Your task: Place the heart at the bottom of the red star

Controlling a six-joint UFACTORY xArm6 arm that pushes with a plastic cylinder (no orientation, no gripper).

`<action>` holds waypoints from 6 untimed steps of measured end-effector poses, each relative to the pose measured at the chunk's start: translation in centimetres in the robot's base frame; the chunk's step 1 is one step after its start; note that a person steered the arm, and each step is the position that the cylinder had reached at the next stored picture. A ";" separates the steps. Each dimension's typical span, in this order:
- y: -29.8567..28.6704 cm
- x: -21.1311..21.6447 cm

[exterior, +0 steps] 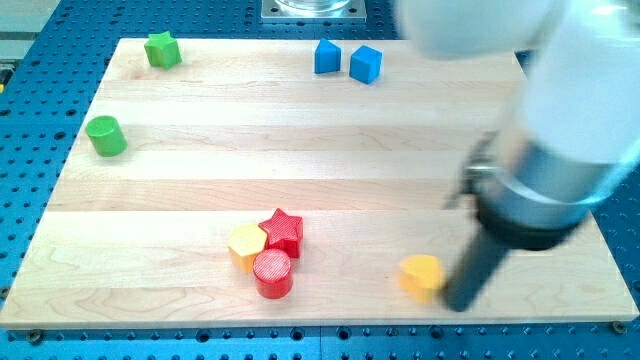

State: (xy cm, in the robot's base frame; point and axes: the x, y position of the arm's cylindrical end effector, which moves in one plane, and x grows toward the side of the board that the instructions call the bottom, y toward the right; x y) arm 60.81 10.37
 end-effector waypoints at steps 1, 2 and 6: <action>-1.5 -1.2; -0.4 -1.4; -7.8 -1.3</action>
